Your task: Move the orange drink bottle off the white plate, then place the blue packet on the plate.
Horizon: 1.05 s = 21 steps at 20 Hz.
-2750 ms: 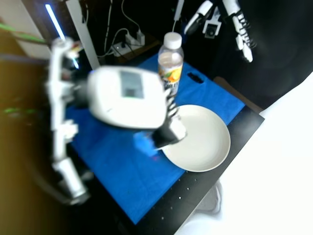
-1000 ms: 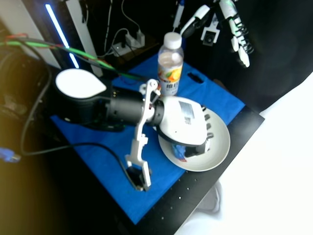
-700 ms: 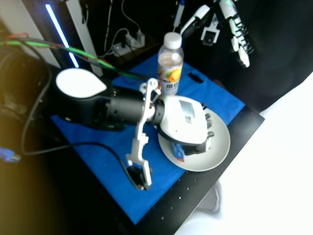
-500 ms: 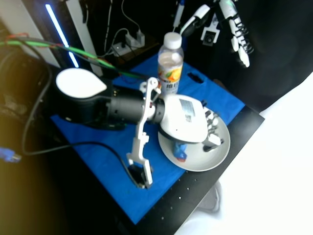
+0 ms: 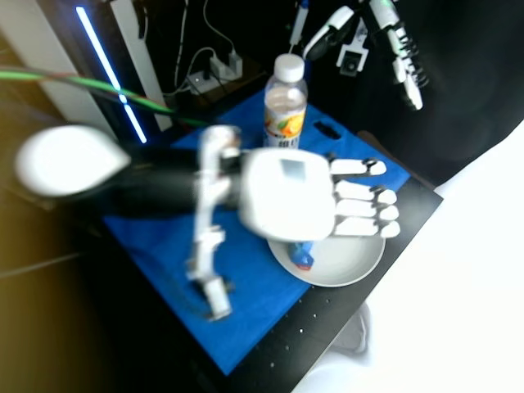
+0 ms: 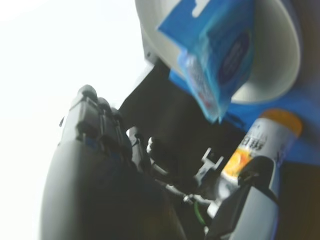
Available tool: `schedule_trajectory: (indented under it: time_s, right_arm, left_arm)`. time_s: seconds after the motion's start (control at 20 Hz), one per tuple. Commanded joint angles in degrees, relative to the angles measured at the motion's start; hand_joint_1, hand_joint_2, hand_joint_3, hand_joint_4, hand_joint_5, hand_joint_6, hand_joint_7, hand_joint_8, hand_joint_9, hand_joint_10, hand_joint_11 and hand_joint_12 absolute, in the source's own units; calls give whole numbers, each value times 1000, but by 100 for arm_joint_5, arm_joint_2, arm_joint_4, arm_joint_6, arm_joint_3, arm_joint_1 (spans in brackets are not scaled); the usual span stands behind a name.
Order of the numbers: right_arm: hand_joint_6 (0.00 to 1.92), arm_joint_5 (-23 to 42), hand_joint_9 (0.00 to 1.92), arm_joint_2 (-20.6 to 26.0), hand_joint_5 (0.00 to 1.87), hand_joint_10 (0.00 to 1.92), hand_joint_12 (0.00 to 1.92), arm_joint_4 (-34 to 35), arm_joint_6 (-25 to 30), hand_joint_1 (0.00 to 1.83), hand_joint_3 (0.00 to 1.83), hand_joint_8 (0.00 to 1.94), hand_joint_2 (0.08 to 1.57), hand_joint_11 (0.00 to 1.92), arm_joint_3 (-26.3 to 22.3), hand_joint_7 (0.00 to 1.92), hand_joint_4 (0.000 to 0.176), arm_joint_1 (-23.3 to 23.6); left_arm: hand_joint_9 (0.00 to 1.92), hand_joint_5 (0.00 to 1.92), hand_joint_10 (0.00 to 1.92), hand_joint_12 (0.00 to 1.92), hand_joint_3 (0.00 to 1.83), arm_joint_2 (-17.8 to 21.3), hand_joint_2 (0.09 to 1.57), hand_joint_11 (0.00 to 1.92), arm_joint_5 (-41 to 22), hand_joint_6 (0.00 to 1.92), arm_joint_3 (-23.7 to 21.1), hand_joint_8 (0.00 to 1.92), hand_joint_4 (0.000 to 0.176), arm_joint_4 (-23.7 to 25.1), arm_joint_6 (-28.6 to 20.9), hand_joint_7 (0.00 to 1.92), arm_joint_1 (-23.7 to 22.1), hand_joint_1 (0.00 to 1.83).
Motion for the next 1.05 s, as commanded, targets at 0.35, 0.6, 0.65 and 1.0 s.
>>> schedule_trajectory:
  time_s: [0.35, 0.6, 0.65, 1.0]
  right_arm:
    - [0, 1461, 0, 1064, 0, 0, 1, 2367, -1954, 754, 0, 0, 576, 3, -1103, 0, 176, 49]
    - [0, 2995, 0, 1541, 0, 0, 11, 4122, -3017, 668, 0, 3, 557, 25, -1685, 11, 176, -658]
    - [0, 3656, 0, 1610, 0, 0, 1, 4616, -3101, 740, 19, 0, 608, 4, -1782, 1, 176, -969]
    - [0, 5921, 1, 2211, 0, 0, 0, 5744, -3852, 502, 1, 13, 795, 0, -2758, 61, 176, -1891]
  left_arm:
    - [0, 0, 0, 0, 4, 438, 781, 0, -1435, 0, -384, 0, 176, -543, 202, 0, 233, 682]
    - [0, 0, 0, 0, 30, 784, 919, 0, -2267, 0, -837, 0, 176, -629, 659, 0, 404, 507]
    - [0, 0, 0, 0, 22, 836, 1023, 0, -2483, 0, -940, 0, 176, -643, 753, 0, 401, 497]
    - [0, 237, 0, 0, 0, 1048, 950, 0, -3932, 14, -1428, 0, 162, -707, 1531, 0, 197, 538]
